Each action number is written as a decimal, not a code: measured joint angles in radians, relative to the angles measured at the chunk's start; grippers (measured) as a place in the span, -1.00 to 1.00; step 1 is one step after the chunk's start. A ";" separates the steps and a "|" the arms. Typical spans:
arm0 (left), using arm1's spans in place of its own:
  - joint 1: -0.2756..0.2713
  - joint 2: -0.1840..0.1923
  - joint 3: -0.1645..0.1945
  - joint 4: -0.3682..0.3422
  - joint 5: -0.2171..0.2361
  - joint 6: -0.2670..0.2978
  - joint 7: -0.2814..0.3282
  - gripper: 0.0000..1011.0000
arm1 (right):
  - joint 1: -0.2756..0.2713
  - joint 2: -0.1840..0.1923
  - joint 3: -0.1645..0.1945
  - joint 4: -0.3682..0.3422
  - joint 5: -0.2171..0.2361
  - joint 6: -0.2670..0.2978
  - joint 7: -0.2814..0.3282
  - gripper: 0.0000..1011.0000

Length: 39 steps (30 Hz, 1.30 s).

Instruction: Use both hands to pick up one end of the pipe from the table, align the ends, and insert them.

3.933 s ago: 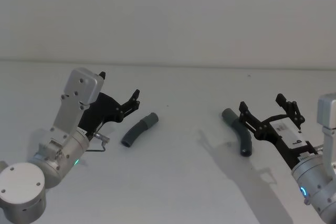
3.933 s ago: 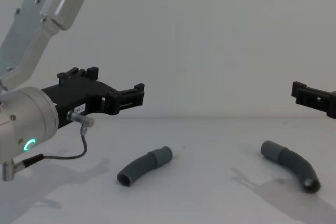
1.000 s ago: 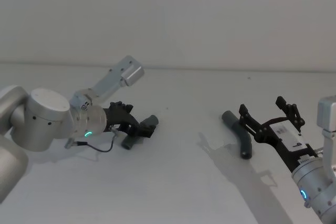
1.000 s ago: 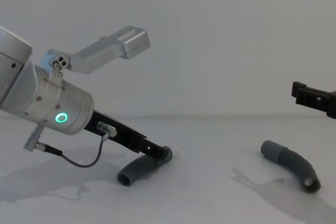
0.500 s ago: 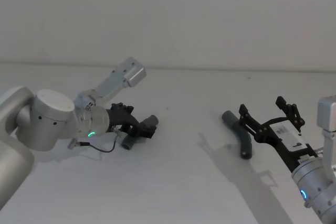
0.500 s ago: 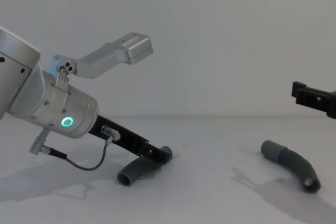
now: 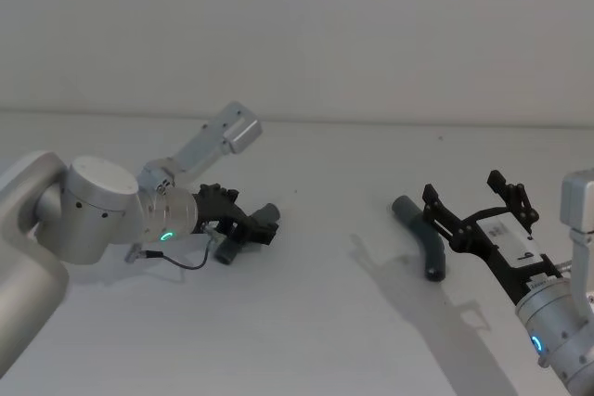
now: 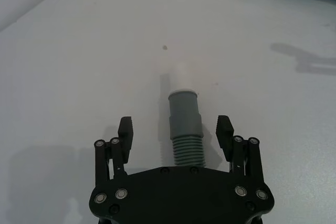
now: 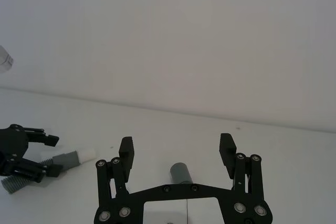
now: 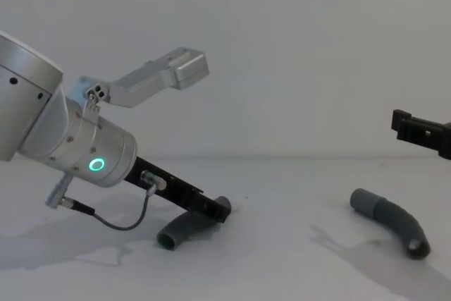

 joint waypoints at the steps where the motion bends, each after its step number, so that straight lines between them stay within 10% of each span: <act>1: 0.000 -0.001 0.000 0.001 0.000 0.001 0.000 0.92 | 0.000 0.000 0.000 0.000 0.000 0.000 0.000 0.98; 22: -0.004 -0.010 -0.003 0.011 0.004 0.011 -0.004 -0.27 | 0.000 0.000 0.000 0.000 0.000 0.000 0.000 0.98; 39: -0.005 -0.011 -0.003 0.013 0.004 0.013 -0.004 -0.35 | 0.028 0.032 -0.003 0.005 0.012 0.056 0.060 0.98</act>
